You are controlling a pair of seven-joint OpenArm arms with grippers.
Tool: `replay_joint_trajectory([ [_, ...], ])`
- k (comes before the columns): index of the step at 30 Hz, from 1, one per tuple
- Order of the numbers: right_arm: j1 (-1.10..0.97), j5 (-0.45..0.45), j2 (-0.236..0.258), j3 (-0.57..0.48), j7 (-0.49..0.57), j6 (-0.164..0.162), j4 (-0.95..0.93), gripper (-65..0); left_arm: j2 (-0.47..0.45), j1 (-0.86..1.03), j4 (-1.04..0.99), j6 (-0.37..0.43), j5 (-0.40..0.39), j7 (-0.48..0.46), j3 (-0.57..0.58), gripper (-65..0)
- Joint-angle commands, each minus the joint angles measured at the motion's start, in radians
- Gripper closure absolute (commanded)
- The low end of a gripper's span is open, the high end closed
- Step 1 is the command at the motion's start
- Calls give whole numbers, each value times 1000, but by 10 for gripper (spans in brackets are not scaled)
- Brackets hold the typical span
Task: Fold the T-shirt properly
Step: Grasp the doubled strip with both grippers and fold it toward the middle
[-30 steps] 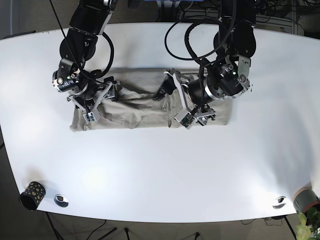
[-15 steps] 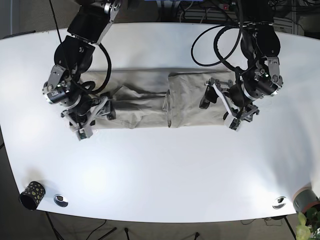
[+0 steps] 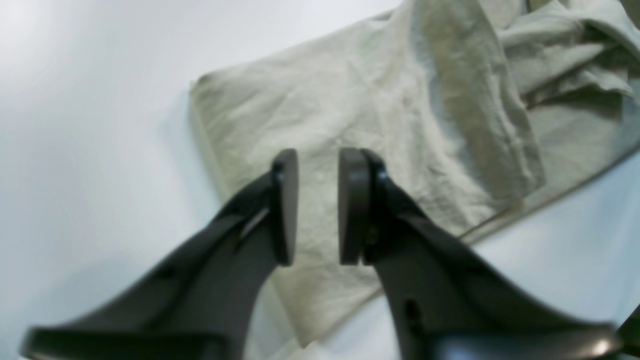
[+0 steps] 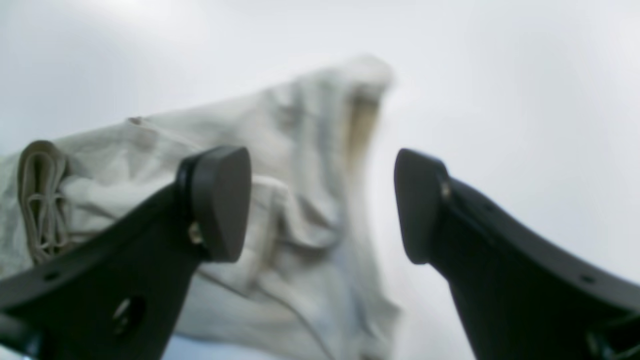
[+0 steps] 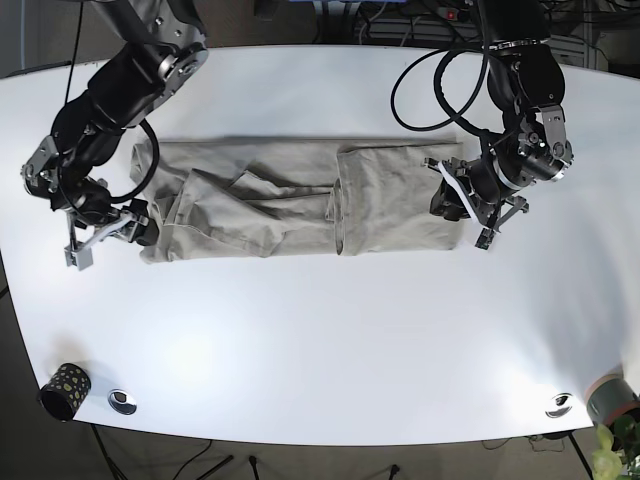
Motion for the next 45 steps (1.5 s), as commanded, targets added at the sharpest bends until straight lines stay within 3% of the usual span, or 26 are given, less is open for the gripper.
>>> replay_joint_trajectory([
  [1, 21, 71, 55, 8, 8, 5, -65, -428, 0, -15, -35, -6, -16, -16, -1, 0],
  [6, -2, 138, 125, 4, 61, 5, -196, -425, 0, -31, -107, -81, -16, -50, 1, 0],
  [9, -16, 170, 138, 2, 68, 5, -228, -426, -3, -29, -133, -139, -10, -71, -1, 0],
  [12, -40, 180, 138, 2, 68, 5, -233, -428, -6, -35, -172, -148, -10, -71, -2, 0],
  [17, -76, 181, 85, -9, 45, 5, -203, -428, -8, -37, -205, -151, -14, -73, -2, 0],
  [23, -135, 181, -5, -108, 36, 5, -70, -425, -26, -35, -201, -154, -16, -71, -2, 0],
  [28, -154, 178, -62, -133, 36, 5, -15, -423, -28, -23, -81, -155, -45, -64, -5, 0],
  [36, -148, 175, -68, -136, 61, 5, -18, -415, -60, -9, -129, -155, -30, -77, -7, 0],
  [39, -148, 175, -63, -153, 88, 5, -16, -336, -61, -9, -187, -155, -30, -107, -48, 0],
  [45, -152, 175, -34, -216, 139, 5, -10, -10, -61, -37, -291, -155, -30, -116, -119, 0],
])
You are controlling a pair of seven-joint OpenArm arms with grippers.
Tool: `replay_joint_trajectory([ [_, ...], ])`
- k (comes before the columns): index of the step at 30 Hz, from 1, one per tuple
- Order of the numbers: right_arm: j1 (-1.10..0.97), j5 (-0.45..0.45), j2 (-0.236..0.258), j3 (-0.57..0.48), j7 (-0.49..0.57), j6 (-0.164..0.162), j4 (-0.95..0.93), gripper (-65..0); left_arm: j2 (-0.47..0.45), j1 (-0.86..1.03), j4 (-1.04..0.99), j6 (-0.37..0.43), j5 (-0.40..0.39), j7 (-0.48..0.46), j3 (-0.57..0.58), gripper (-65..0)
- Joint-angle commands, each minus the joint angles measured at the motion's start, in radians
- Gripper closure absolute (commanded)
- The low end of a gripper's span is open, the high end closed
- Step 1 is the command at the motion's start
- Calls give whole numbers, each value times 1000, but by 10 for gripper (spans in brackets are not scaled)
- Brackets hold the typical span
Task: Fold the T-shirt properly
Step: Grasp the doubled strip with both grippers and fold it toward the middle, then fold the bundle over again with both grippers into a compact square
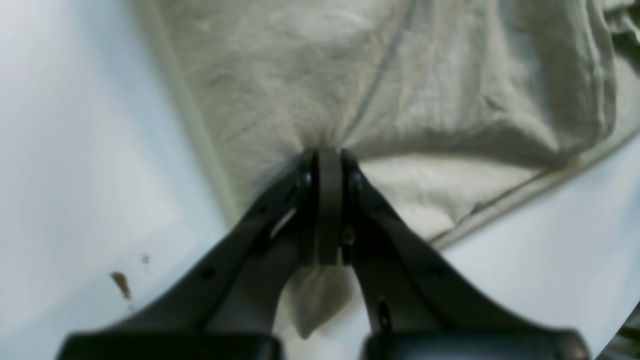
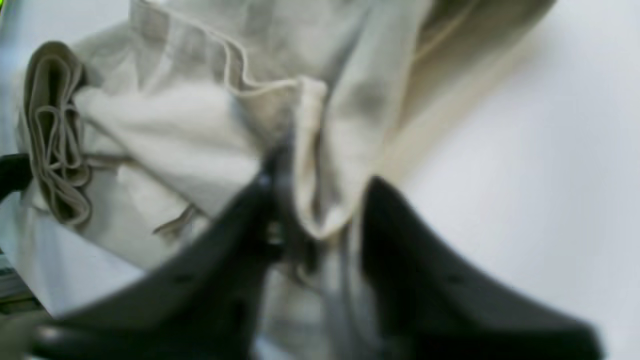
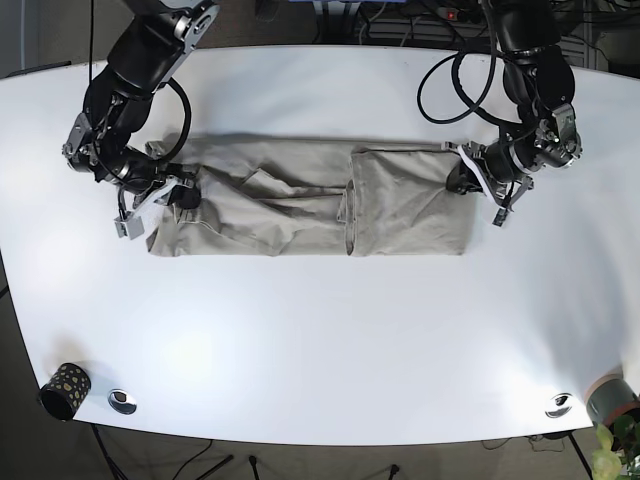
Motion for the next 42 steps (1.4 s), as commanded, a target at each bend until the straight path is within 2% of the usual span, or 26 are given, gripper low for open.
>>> replay_joint_trajectory([
  [1, 14, 26, 24, -16, 39, 3, 25, 0, -8, -21, -22, -1, 5, -13, -13, 0],
  [3, 11, 26, 43, -22, 42, 3, 53, 0, -8, -24, -35, -1, 5, -13, -13, 0],
  [11, -24, 27, 49, -22, 36, 3, 231, 0, -7, -27, -46, -1, 6, -13, 21, -1],
  [17, -61, 32, 41, -23, -26, 3, 421, 0, -2, -27, -51, -1, 6, -14, 94, -3],
  [23, -95, 32, 17, -135, -49, 3, 595, 0, 26, -41, -92, -1, 5, -17, 177, -3],
  [30, -116, 32, -43, -295, -53, 3, 676, 0, 82, -47, -97, -1, 8, -31, 237, -3],
  [34, -113, 32, -119, -352, -52, 3, 676, 0, 82, -47, -97, -1, 8, -42, 309, -3],
  [37, -99, 26, -169, -384, -47, 3, 667, 0, 84, -47, -97, -1, 8, -42, 320, -3],
  [42, -93, 22, -218, -441, -39, 3, 581, 0, 93, -42, -95, -1, 6, -42, 320, -3],
])
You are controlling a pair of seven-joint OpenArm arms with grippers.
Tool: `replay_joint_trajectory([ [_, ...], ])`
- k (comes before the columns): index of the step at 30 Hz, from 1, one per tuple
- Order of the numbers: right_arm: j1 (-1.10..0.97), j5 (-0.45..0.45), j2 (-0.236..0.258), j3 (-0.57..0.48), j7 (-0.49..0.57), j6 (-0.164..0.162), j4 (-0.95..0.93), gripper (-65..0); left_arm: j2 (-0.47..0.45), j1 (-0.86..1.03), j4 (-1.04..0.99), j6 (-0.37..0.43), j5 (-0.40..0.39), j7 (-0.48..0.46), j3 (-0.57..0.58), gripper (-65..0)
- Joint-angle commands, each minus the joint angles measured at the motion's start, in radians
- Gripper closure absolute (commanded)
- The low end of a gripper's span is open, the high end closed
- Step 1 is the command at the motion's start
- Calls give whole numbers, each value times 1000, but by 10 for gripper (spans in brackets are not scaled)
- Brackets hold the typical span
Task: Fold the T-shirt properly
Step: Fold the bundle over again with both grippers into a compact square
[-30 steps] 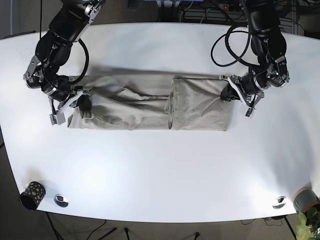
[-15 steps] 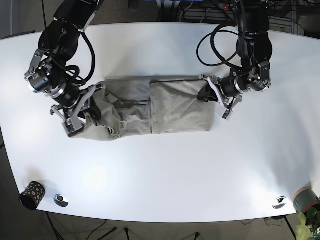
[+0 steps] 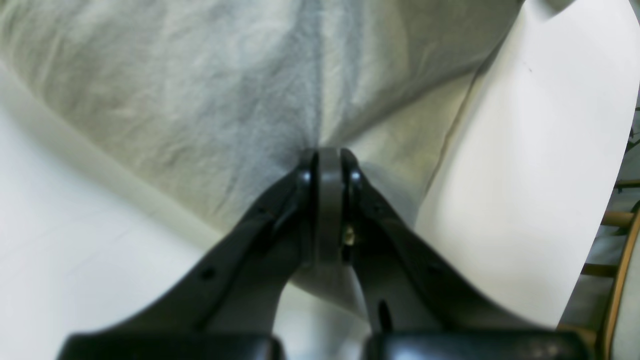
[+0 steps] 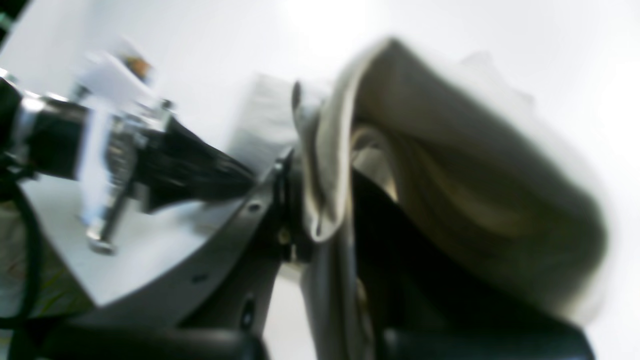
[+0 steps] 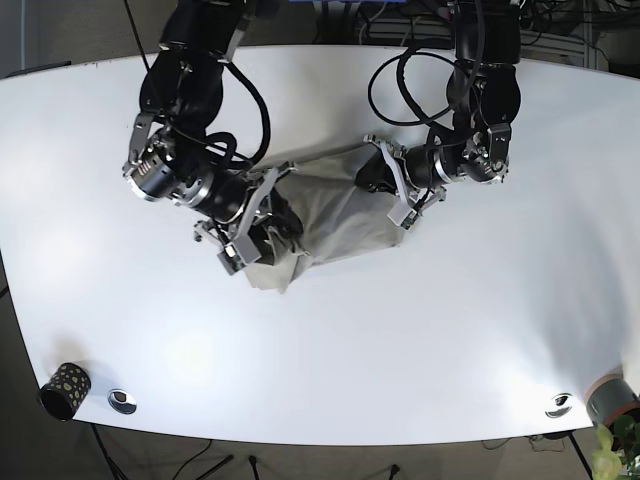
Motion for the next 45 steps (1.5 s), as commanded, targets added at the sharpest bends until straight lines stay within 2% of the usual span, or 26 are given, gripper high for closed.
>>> replay_joint_trajectory([
  [1, 17, 15, -13, -9, 42, 2, -53, 0, 0, -1, 5, -1, 29, 31, 1, -3],
  [6, 58, -55, -8, -39, 86, 2, -188, 0, 0, -1, 7, -1, 23, 31, 1, -3],
  [7, 71, -69, -7, -53, 96, 2, -211, -32, 0, -3, 7, -1, 23, 29, 1, -3],
  [9, 87, -97, -1, -75, 108, 2, -234, -143, 0, -4, 5, -1, 23, 21, 1, -3],
  [11, 92, -123, 7, -99, 111, 2, -234, -331, 1, -4, 5, -1, 23, 3, 1, -4],
  [14, 94, -120, 21, -139, 111, 2, -206, -544, 4, -4, 5, -1, 23, -6, 1, -4],
  [16, 92, -112, 36, -167, 111, 2, -174, -645, 6, -4, 5, -1, 21, -9, 1, -4],
  [20, 75, -115, 45, -211, 111, 2, -109, -650, 6, -6, 8, -1, 20, -9, 1, -4],
  [25, 52, -114, 45, -168, 111, 2, -43, -650, 6, -7, 28, -1, 9, -9, -1, -4],
  [29, 25, -114, 47, -128, 109, 2, -19, -650, -22, 0, 99, -1, -60, -9, -10, -3],
  [35, -18, -118, 47, -109, 109, 2, -14, -650, -111, 31, 185, -1, -213, -5, -127, -3],
  [40, -40, -118, 47, -95, 109, 2, -22, -650, -195, 42, 195, -1, -278, -5, -217, -3],
  [42, -48, -118, 45, -98, 109, 2, -23, -606, -229, 42, 195, -1, -276, -5, -243, -3],
  [45, -66, -118, 38, -98, 109, 2, -46, -463, -272, 42, 195, -1, -276, -5, -257, -3],
])
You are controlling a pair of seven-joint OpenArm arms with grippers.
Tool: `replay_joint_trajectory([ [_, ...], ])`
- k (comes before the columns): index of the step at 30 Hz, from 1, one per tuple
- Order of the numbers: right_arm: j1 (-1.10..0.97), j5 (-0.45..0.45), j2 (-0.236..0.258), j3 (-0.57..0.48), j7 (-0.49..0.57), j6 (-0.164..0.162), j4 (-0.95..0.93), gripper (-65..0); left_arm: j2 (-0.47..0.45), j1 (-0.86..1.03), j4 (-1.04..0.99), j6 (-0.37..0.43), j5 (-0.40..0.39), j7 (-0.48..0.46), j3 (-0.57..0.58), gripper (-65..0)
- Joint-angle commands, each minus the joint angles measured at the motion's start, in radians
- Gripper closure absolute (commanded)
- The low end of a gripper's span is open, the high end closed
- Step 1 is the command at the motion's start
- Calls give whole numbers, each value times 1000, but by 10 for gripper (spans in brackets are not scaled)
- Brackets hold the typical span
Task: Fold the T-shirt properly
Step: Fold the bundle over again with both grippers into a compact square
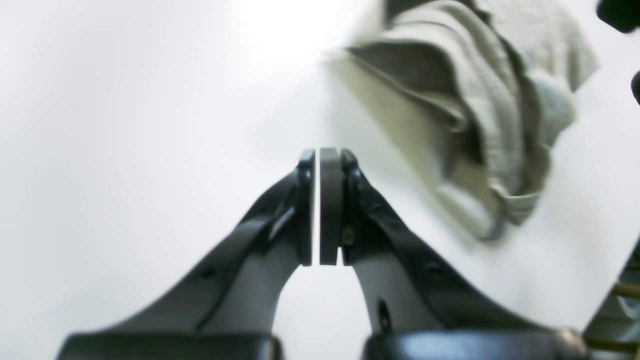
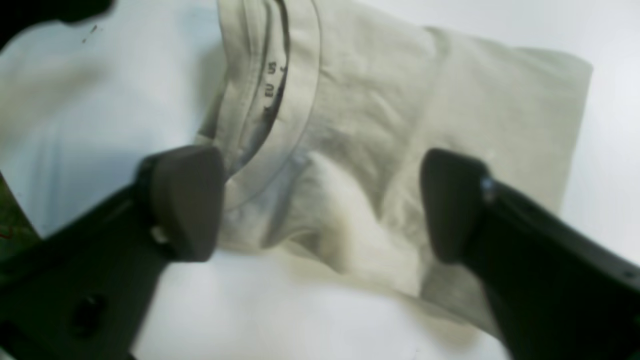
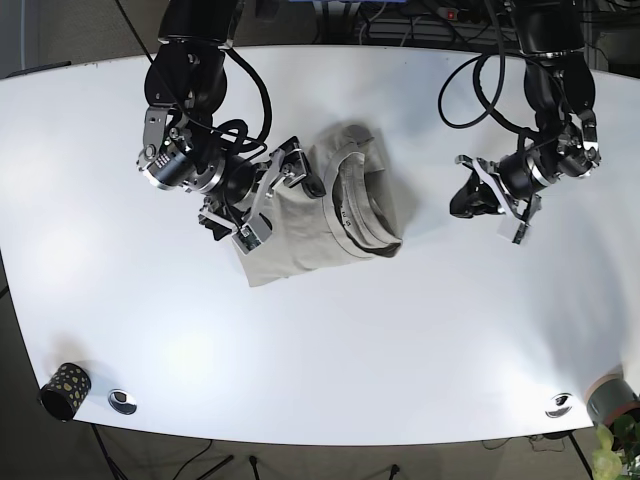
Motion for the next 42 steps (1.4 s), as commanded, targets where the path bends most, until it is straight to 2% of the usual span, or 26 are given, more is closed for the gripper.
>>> replay_joint_trajectory([
  [1, 6, 23, -9, -3, 19, 6, -22, -409, -47, -16, 20, -8, -23, -27, -5, -3],
  [6, 7, 23, -6, -86, 58, 6, -160, -127, -68, -25, 21, -8, -23, -28, -4, -3],
  [7, 7, 23, -6, -106, 75, 6, -177, -90, -68, -33, 23, -8, -22, -28, -4, -3],
  [9, 7, 21, -6, -146, 113, 6, -203, -60, -68, -49, 23, -8, -22, -27, 3, -3],
  [13, 10, 21, -6, -221, 154, 6, -268, -105, -68, -65, 24, -8, -22, -28, 66, -3],
  [20, 10, 27, 4, -224, 156, 6, -177, -124, -61, -97, 29, -8, -22, -31, 207, -3],
  [22, 12, 27, 46, -197, 156, 6, -134, -124, -55, -103, 29, -8, -22, -33, 256, -3],
  [26, 53, 27, 75, -114, 154, 6, -122, -124, -15, -134, 21, -8, -20, -33, 323, -3],
  [29, 102, 27, 123, -63, 154, 6, -137, -124, -2, -140, 24, -8, 26, -33, 392, -3],
  [34, 231, 23, 187, -55, 156, 6, -258, -122, 91, -165, 24, -8, 122, -33, 523, -3],
  [39, 348, 20, 202, -55, 167, 6, -407, -122, 171, -169, 17, -8, 220, -35, 595, -3],
  [42, 412, 20, 216, -65, 222, 6, -519, -122, 226, -169, 1, -8, 296, -35, 641, -3],
])
